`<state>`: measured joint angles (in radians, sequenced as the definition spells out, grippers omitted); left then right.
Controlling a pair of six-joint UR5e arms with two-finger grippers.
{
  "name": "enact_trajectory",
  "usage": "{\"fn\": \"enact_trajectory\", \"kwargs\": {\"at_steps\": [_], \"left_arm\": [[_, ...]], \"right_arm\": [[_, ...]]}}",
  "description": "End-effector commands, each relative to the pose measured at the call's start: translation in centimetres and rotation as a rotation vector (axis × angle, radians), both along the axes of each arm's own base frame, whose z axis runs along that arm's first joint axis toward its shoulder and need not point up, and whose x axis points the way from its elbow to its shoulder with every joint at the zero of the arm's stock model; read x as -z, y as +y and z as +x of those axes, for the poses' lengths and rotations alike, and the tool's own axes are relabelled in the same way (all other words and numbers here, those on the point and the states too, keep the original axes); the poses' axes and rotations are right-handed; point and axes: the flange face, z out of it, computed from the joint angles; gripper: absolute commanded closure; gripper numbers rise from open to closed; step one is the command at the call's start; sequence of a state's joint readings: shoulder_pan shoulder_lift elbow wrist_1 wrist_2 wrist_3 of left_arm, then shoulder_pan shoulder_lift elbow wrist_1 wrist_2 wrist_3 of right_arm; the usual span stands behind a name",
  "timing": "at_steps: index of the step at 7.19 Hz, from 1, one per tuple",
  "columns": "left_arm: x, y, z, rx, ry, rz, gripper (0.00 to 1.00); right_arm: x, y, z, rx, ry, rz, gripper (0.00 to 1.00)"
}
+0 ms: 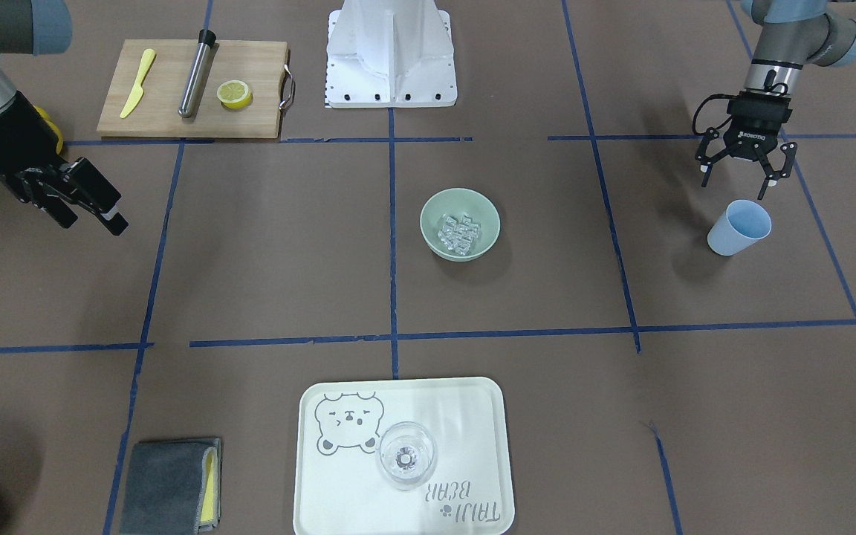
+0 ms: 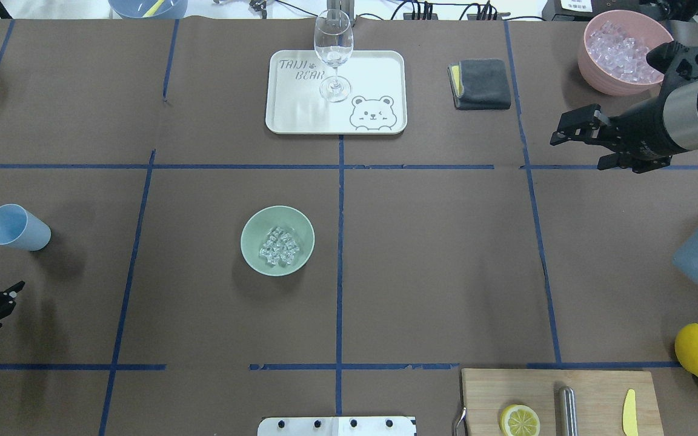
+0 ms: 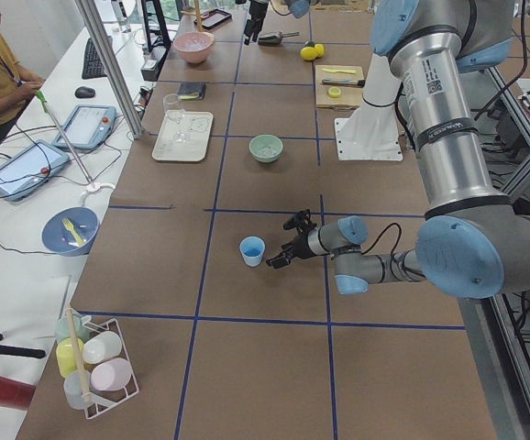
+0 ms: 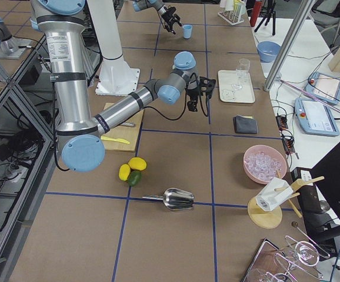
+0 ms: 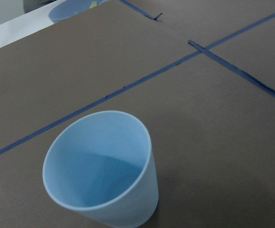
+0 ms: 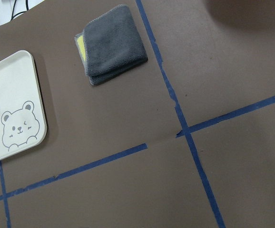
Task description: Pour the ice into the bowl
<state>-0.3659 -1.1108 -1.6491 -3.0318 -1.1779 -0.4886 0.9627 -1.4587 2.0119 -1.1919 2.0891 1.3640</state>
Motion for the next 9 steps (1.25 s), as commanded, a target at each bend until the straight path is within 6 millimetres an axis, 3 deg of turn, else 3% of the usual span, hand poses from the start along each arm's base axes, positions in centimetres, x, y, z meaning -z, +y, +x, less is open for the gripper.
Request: {"fn": "enact_trajectory", "kwargs": {"at_steps": [1,2,3,4,6,8,9], "left_arm": [[-1.4,-1.9,-5.9,-0.163,-0.152,0.061,0.0],[-2.0,-3.0,-9.0,-0.168,-0.193,0.078,0.0],[-2.5,-4.3,-11.8,-0.17,-0.231,0.087,0.0],[-2.1,-7.5,-14.3,-0.147,-0.213,0.029,0.0],[1.9,-18.2,-17.0,-0.1,-0.147,-0.16,0.0],[7.3,-26.2,-19.6,-0.053,-0.077,-0.306,0.0],[9.4,-28.2,-20.3,-0.031,-0.003,-0.409,0.0]], "right_arm": [[2.0,-0.5,-0.4,-0.009,-0.023,0.014,0.0],[2.9,-0.2,-1.1,-0.007,-0.045,-0.002,0.0],[4.6,0.3,-3.2,0.009,-0.074,-0.007,0.0],[5.0,1.4,-5.8,0.018,-0.078,-0.022,0.0],[8.5,3.6,-11.4,0.036,-0.121,-0.025,0.0],[12.9,7.1,-18.2,0.081,-0.09,-0.013,0.0],[16.2,9.4,-22.3,0.078,-0.021,0.004,0.0]]}}
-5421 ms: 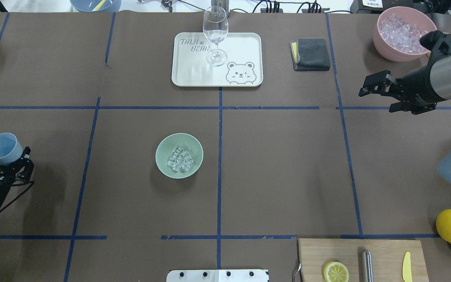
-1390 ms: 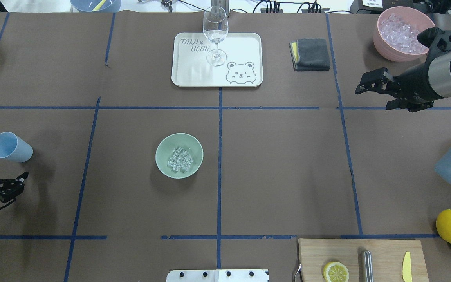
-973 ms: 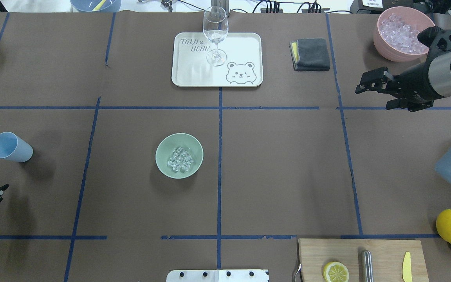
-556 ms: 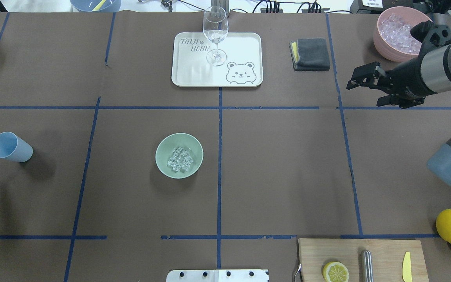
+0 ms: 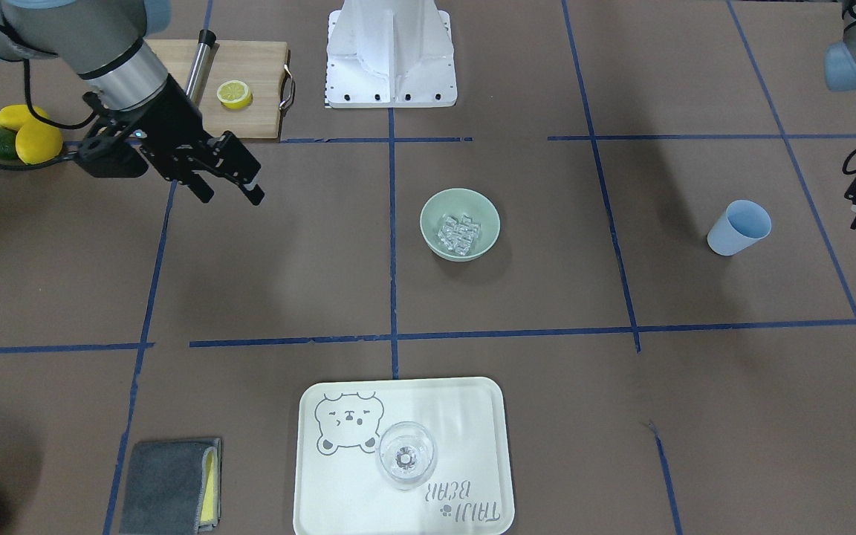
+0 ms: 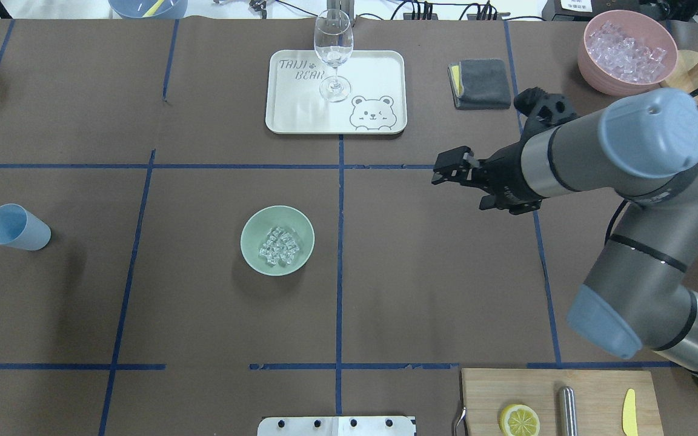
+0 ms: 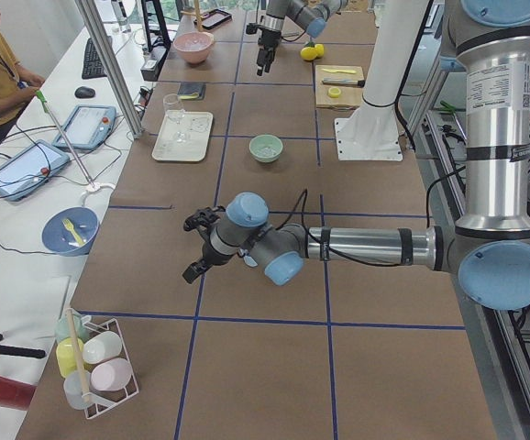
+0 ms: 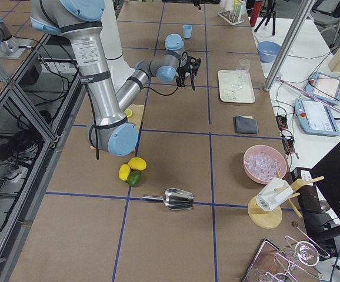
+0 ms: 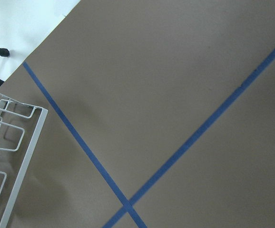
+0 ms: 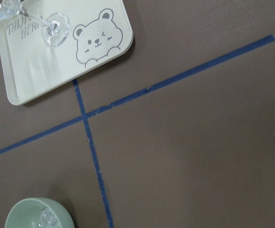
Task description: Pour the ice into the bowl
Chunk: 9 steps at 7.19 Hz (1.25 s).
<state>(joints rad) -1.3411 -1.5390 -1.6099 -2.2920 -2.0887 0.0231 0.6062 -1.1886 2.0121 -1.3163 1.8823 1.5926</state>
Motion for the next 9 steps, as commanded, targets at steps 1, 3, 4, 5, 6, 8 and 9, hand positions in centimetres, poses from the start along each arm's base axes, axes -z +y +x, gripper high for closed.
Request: {"fn": "enact_trajectory", "kwargs": {"at_steps": [1,3,4,5,6,8,9], "left_arm": [[4.1,-3.3,-1.2,0.117,0.17,-0.218,0.0],[4.5,-2.4,-1.0,0.192,0.271,-0.347,0.0],[4.6,-2.3,-1.1,0.198,0.271,-0.347,0.0],[4.4,-2.0,-1.1,0.201,0.27,-0.346,0.0],[4.5,-2.0,-1.2,0.202,0.271,-0.343,0.0],[4.7,-1.9,-1.1,0.199,0.274,-0.338,0.0],[4.7,-1.9,-1.1,0.199,0.274,-0.338,0.0]], "right_arm": [[4.1,5.6,-8.6,-0.002,0.116,0.06,0.0],[6.6,4.0,-17.2,-0.013,0.164,0.047,0.0],[8.0,3.4,-21.9,-0.017,0.193,0.018,0.0],[10.5,1.9,-25.6,-0.04,0.214,0.014,0.0],[10.5,1.2,-27.2,-0.049,0.182,0.028,0.0],[9.2,0.7,-28.0,-0.07,0.167,0.015,0.08],[9.0,0.8,-27.9,-0.067,0.169,0.016,0.09]]}}
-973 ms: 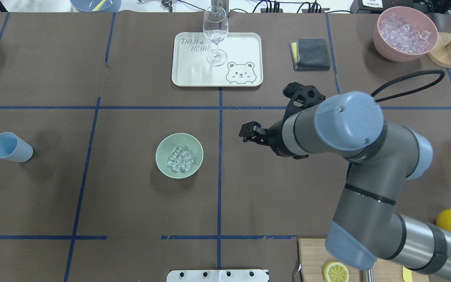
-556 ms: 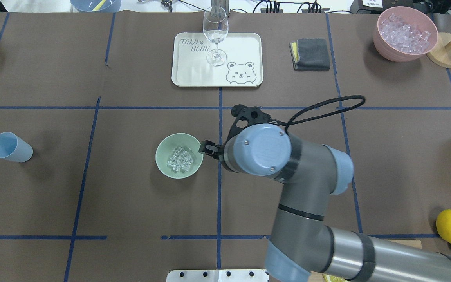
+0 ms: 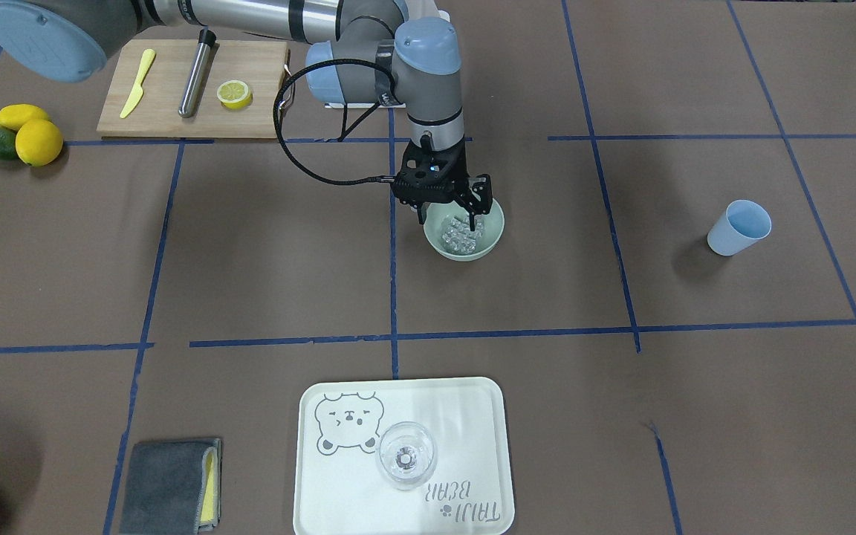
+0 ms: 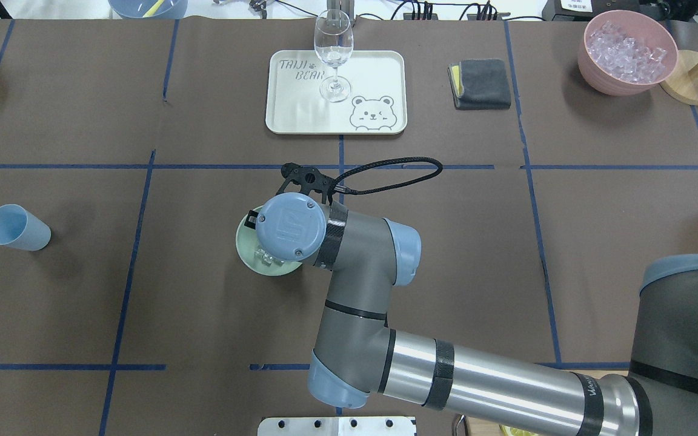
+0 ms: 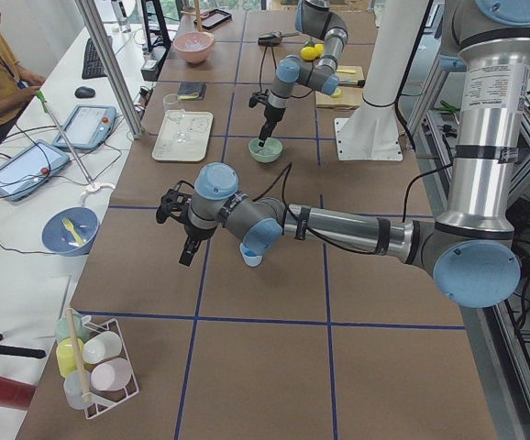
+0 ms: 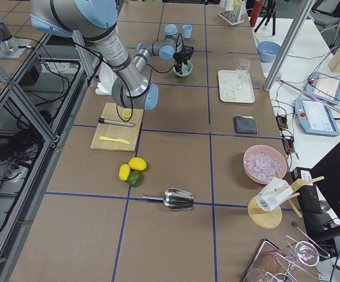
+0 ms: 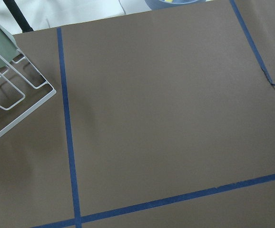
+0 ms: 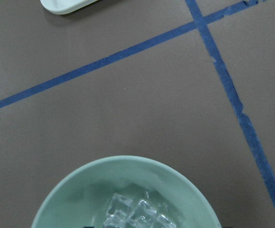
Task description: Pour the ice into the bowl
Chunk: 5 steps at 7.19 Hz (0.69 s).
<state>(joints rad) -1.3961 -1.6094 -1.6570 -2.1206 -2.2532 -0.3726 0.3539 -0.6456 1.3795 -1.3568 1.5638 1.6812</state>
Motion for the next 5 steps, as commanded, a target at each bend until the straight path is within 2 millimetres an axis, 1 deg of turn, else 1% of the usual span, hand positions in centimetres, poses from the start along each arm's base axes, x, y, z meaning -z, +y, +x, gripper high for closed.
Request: {"fn": "enact_trajectory", "kwargs": {"at_steps": [1,3,5], "left_arm": [[0.1,0.0,0.0,0.0,0.001,0.002,0.0],[0.0,0.1,-0.1,0.001,-0.001,0.003,0.0],[0.0,0.1,-0.1,0.002,-0.002,0.003,0.0]], "right_arm": [[-1.0,0.0,-0.1,0.001,0.007,-0.004,0.09],[-0.1,-0.4,0.9,-0.005,-0.012,0.003,0.09],[0.1,-0.3,1.2,-0.008,-0.019,0.002,0.07]]}}
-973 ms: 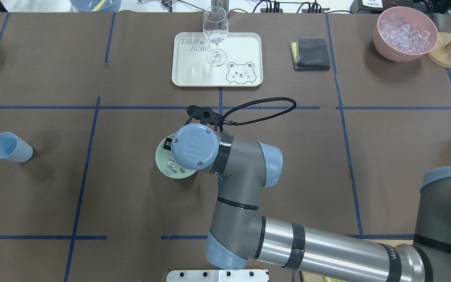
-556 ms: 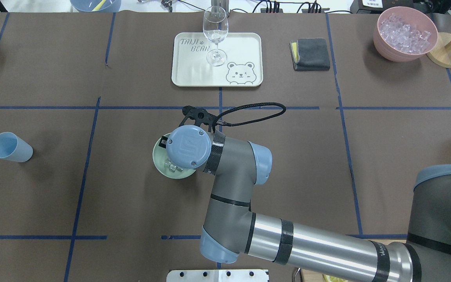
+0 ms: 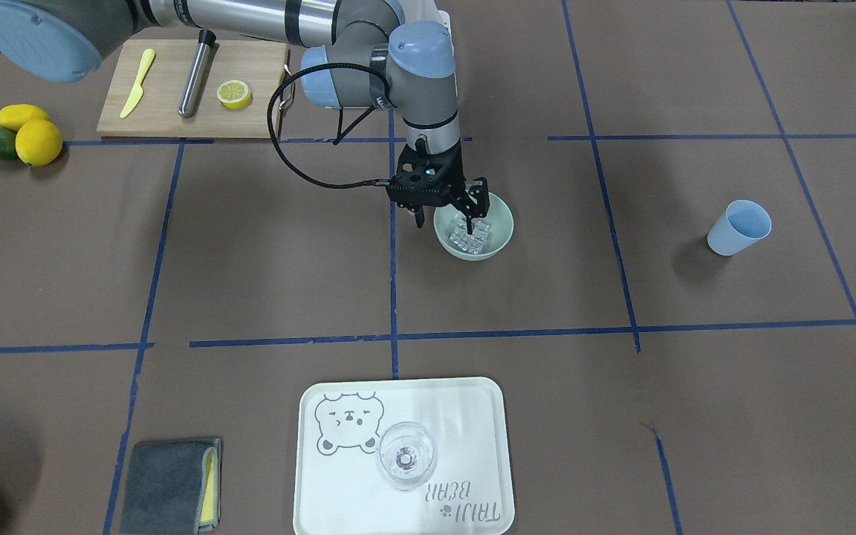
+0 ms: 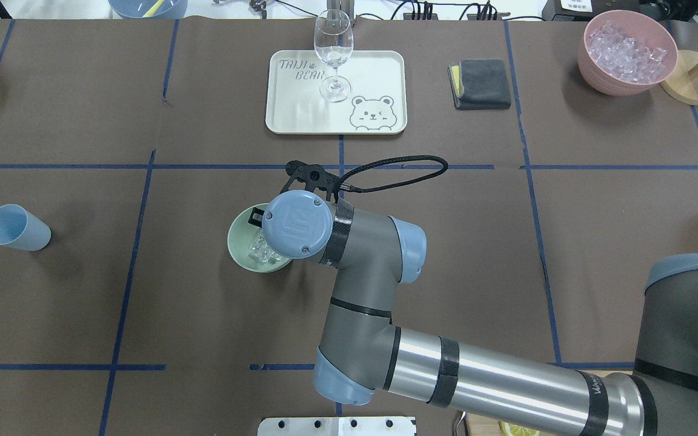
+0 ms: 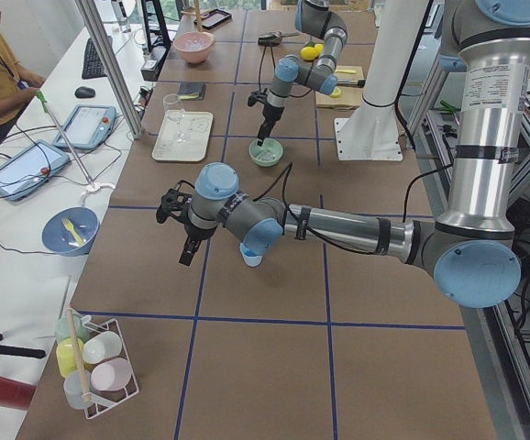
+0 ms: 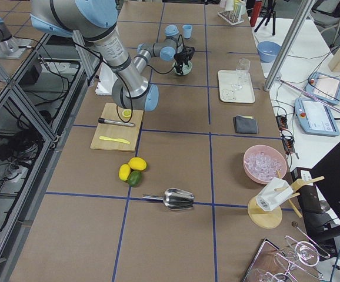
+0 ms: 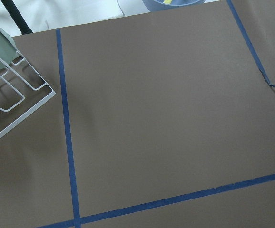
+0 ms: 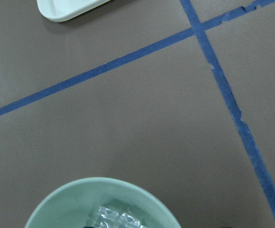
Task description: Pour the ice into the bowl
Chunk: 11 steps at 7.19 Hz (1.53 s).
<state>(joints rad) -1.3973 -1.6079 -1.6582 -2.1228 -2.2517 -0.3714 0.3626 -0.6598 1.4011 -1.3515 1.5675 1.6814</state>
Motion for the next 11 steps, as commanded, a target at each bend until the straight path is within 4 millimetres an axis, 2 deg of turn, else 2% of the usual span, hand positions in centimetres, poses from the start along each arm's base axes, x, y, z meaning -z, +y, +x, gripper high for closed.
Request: {"fn": "enact_trajectory", "kwargs": {"at_steps": [1,2,3,4,5,8,9,10,11], "left_arm": [[0.1,0.0,0.0,-0.001,0.0,0.003,0.0],[0.1,0.0,0.0,0.0,-0.001,0.003,0.0],[0.1,0.0,0.0,0.001,-0.001,0.002,0.0],[0.3,0.0,0.0,0.001,0.0,0.006,0.0],[0.4,0.1,0.0,0.002,0.001,0.007,0.0],[0.4,0.1,0.0,0.002,0.001,0.007,0.0],[0.4,0.1,0.0,0.002,0.001,0.007,0.0],[0.7,0.1,0.0,0.002,0.002,0.013,0.0],[0.8,0.7,-0.1,0.002,0.002,0.014,0.0]], "right_arm": [[-0.8,0.2,0.3,-0.001,0.001,-0.003,0.08],[-1.8,0.3,0.2,0.002,0.014,-0.006,0.17],[-2.4,1.0,-0.2,0.013,0.021,-0.01,0.3],[-2.3,1.0,-0.3,0.01,0.016,-0.014,0.6],[-2.0,1.0,-0.3,0.014,0.011,-0.015,1.0],[-1.8,1.6,-0.1,0.052,-0.006,-0.035,1.0],[-1.3,1.3,3.1,0.061,-0.04,-0.046,1.0],[-3.3,1.9,8.5,0.063,-0.071,-0.042,1.0],[-4.7,1.2,14.0,0.057,-0.093,-0.057,1.0]]}}
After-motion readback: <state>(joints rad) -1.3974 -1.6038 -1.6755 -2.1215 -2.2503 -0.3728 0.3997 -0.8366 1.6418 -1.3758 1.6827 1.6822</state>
